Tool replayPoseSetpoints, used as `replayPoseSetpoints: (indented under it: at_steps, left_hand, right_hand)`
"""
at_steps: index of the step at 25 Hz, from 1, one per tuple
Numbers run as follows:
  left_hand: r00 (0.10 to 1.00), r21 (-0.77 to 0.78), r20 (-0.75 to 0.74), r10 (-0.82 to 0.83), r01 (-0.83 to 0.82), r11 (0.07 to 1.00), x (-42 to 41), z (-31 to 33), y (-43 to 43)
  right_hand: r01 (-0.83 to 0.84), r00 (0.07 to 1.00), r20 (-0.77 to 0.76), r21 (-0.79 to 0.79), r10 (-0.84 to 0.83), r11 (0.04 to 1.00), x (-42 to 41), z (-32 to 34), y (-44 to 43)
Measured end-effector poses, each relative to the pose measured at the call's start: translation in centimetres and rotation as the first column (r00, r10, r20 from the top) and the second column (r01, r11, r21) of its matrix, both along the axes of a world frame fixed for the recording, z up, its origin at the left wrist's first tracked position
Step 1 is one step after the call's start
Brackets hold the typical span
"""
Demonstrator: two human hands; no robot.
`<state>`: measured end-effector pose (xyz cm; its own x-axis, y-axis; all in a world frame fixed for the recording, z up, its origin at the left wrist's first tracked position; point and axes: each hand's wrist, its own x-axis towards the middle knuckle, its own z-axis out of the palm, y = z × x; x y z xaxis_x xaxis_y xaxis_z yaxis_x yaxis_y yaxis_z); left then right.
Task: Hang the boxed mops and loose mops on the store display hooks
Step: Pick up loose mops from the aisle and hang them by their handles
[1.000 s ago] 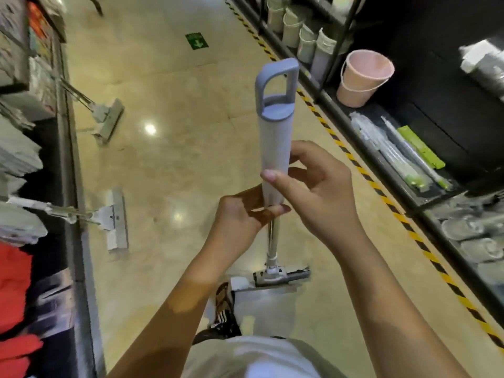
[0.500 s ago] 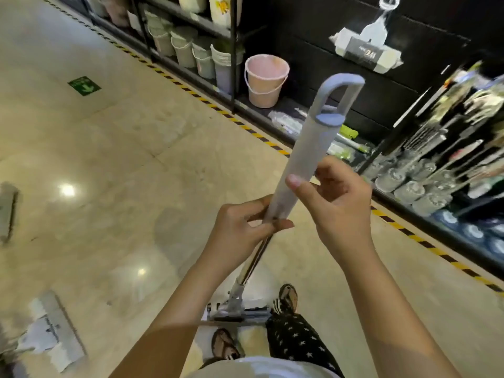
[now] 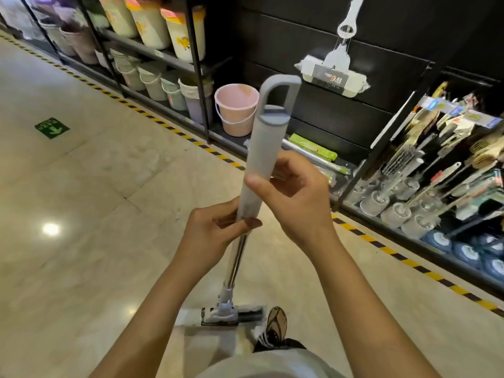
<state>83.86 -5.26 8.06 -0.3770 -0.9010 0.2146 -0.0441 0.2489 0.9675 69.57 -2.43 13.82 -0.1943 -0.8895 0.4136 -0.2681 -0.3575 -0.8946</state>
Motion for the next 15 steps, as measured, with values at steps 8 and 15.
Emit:
replayPoseSetpoints:
  at_steps: [8,15]
  left_hand:
    - [0.999,-0.031,-0.037,0.035,-0.036,0.999,-12.5,0.5,-9.7]
    - [0.995,-0.022,-0.092,0.039,-0.041,0.999,-17.3,0.5,-18.8]
  right_hand:
    - [-0.092,0.995,-0.046,-0.092,0.088,0.992,-11.7,1.6,-10.0]
    - [-0.096,0.988,-0.13,-0.112,0.081,0.989,-15.7,1.8,-19.0]
